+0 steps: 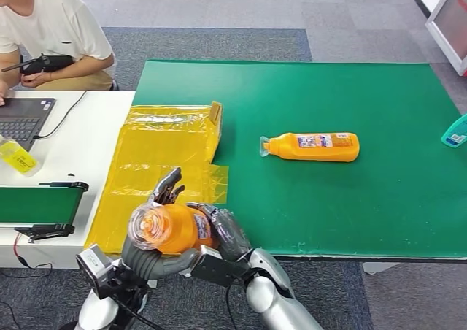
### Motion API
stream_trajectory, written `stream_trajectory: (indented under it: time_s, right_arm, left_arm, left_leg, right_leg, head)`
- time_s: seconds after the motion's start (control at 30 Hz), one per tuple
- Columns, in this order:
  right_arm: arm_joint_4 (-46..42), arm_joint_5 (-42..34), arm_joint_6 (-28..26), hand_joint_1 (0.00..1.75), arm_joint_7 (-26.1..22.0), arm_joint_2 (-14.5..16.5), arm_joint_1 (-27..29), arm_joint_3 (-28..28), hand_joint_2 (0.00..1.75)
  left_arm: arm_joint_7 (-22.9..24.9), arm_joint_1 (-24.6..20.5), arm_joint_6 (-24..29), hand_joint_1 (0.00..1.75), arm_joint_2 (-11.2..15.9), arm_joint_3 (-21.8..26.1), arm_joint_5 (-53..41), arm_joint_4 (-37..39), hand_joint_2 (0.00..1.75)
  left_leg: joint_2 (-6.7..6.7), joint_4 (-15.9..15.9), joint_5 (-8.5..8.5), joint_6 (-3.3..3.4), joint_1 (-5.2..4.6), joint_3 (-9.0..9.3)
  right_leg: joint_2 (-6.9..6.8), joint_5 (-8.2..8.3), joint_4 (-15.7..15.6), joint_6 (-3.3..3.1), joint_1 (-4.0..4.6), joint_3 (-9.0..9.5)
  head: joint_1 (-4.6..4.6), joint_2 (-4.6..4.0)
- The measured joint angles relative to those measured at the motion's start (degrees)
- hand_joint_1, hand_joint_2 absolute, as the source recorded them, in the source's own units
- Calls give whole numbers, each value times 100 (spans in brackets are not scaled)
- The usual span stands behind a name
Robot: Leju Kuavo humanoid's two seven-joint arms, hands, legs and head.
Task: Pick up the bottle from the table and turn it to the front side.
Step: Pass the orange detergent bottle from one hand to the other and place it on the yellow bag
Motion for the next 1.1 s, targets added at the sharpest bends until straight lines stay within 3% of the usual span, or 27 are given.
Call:
stream_trajectory:
  time_s: [0.07,0.1,0.2,0.23,0.43,0.83,0.97,1.1]
  right_arm:
    - [58,3,4,175,5,0,-14,0,175]
    - [96,7,5,175,6,0,-24,-1,175]
    - [180,14,1,175,-2,-1,-42,-1,175]
    - [190,14,-2,175,-6,-4,-41,-1,175]
    - [144,14,3,175,71,-60,-19,-15,175]
    - [-202,77,24,174,151,-196,143,-160,175]
    - [-364,154,47,3,273,-220,158,-238,175]
    - [-543,109,200,0,402,-219,144,-359,175]
  left_arm:
    - [-1,-23,13,0,11,-30,26,21,175]
    - [-1,-34,27,16,16,-45,37,28,175]
    - [75,-49,124,147,21,-79,39,32,175]
    - [128,-48,171,175,21,-90,34,34,175]
    - [282,-44,521,175,1,-163,-254,137,175]
    - [293,-76,716,175,-152,-196,-531,244,175]
    - [302,-133,896,175,-244,-226,-693,250,175]
    - [-42,-35,688,175,-386,-26,304,198,175]
  left_leg:
    - [0,0,0,0,0,0]
    - [0,0,0,0,1,0]
    - [0,0,0,0,0,0]
    - [0,0,0,0,0,-1]
    - [0,0,0,1,0,-1]
    - [0,0,0,1,0,-2]
    - [0,0,0,1,0,-3]
    - [0,0,0,1,0,-3]
  right_leg:
    - [0,0,0,0,0,0]
    - [0,0,0,-1,0,0]
    - [0,0,0,0,0,1]
    - [0,0,0,0,0,1]
    - [-1,0,0,0,-1,1]
    - [-1,0,0,0,0,2]
    - [-1,1,0,1,-1,3]
    - [0,2,0,3,0,2]
  head:
    - [0,0]
    - [1,0]
    - [1,0]
    - [0,0]
    - [0,0]
    - [0,0]
    - [-1,0]
    - [1,0]
